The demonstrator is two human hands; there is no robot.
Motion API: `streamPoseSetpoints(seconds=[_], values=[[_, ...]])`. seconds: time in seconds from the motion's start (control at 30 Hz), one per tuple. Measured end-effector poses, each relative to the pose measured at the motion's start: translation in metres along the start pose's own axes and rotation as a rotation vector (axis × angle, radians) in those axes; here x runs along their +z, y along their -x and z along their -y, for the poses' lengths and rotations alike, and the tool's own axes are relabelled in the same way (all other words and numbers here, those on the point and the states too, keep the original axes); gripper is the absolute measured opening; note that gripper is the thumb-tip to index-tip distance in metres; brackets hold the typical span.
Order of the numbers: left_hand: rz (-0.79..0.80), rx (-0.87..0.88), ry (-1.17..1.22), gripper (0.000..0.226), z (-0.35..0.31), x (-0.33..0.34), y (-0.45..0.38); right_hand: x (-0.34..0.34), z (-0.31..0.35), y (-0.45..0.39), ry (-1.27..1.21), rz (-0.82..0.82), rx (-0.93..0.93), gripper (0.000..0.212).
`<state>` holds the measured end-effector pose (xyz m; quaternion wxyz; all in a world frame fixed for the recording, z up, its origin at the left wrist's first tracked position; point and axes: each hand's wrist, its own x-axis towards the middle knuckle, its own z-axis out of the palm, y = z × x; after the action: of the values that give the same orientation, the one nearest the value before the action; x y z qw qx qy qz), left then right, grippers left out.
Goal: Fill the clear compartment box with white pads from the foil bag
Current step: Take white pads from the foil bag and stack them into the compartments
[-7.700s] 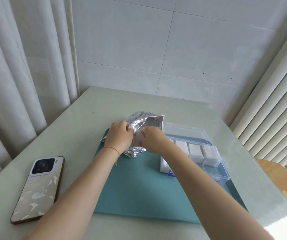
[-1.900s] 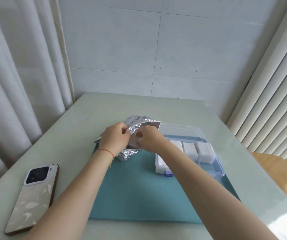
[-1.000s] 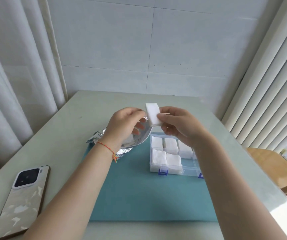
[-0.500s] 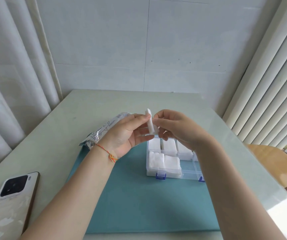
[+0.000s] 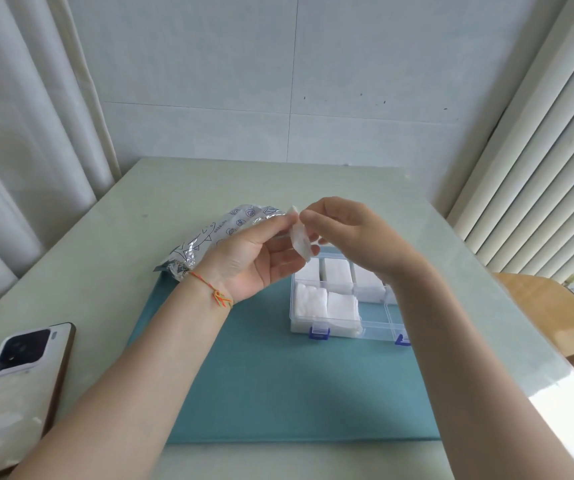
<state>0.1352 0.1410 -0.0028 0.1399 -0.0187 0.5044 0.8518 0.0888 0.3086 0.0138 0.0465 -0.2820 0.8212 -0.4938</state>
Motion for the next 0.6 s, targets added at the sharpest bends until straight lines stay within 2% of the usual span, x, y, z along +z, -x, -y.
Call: streamPoseSetpoints(seconds=[0.13,0.37,0.6], values=[[0.013,-0.031,0.033,0.018,0.0,-0.002,0.0,0.003,0.004,0.002,0.096,0.098,-0.066,0.045],[0.026,-0.022,0.106,0.025,-0.001,0.001,-0.001,0.011,0.004,0.001,0.205,0.01,-0.087,0.034],[-0.004,0.005,0.127,0.026,0.0,0.004,0.001,0.015,0.008,0.003,0.371,-0.054,-0.129,0.035]])
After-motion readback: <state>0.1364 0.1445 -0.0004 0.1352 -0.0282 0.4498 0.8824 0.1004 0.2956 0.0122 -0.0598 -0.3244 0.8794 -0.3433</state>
